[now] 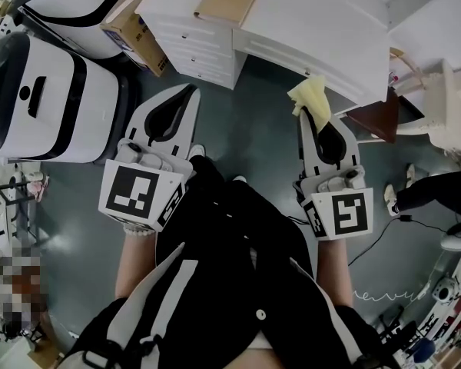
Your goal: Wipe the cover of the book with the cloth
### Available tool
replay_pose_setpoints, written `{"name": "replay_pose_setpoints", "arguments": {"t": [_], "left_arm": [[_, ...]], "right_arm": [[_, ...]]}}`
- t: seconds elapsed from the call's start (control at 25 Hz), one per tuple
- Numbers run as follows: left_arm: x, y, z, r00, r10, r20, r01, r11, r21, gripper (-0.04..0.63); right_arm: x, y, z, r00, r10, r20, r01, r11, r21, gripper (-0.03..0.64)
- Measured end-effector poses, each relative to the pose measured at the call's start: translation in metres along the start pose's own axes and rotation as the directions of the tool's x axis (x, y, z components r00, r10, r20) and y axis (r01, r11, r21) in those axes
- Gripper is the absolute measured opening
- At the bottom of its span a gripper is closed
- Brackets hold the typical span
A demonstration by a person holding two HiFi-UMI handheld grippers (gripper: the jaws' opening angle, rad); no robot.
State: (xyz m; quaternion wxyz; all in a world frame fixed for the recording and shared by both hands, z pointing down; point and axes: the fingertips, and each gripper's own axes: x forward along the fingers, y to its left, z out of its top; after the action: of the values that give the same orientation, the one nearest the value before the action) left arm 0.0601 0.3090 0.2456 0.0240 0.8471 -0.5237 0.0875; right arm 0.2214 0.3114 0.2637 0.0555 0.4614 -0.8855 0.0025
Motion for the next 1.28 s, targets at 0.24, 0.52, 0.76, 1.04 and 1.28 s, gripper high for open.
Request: {"name": "replay_pose_setpoints", "arguments": {"t": [0.24, 0.52, 0.76, 1.04, 1.28], "left_arm": [[0.013, 0.021, 0.003, 0.999, -0.032, 0.005, 0.032, 0.999, -0.001, 0.002], [0.033, 0.069, 0.006, 0.997, -0.075, 0.0, 0.075, 0.997, -0.003, 0.002], [0.049, 0.114, 0.006, 0.992, -0.125, -0.005, 0.125, 0.992, -0.002, 0.002], [0.064, 0.162, 0.006, 0.983, -0.183, 0.0, 0.183, 0.983, 0.004, 0.002], [0.069, 0.195, 0.0, 0.974, -0.227, 0.006, 0.227, 0.974, 0.005, 0.002]], "right_arm": [[0.024, 0.005, 0.002, 1.0, -0.016, -0.015, 0.016, 1.0, 0.0, 0.035], [0.074, 0.016, 0.014, 0.999, -0.046, -0.022, 0.046, 0.999, 0.001, 0.035], [0.118, 0.028, 0.02, 0.996, -0.087, -0.036, 0.087, 0.996, 0.007, 0.035], [0.162, 0.045, 0.027, 0.989, -0.14, -0.04, 0.14, 0.99, 0.005, 0.035], [0.189, 0.059, 0.028, 0.981, -0.188, -0.043, 0.188, 0.982, 0.003, 0.035]]}}
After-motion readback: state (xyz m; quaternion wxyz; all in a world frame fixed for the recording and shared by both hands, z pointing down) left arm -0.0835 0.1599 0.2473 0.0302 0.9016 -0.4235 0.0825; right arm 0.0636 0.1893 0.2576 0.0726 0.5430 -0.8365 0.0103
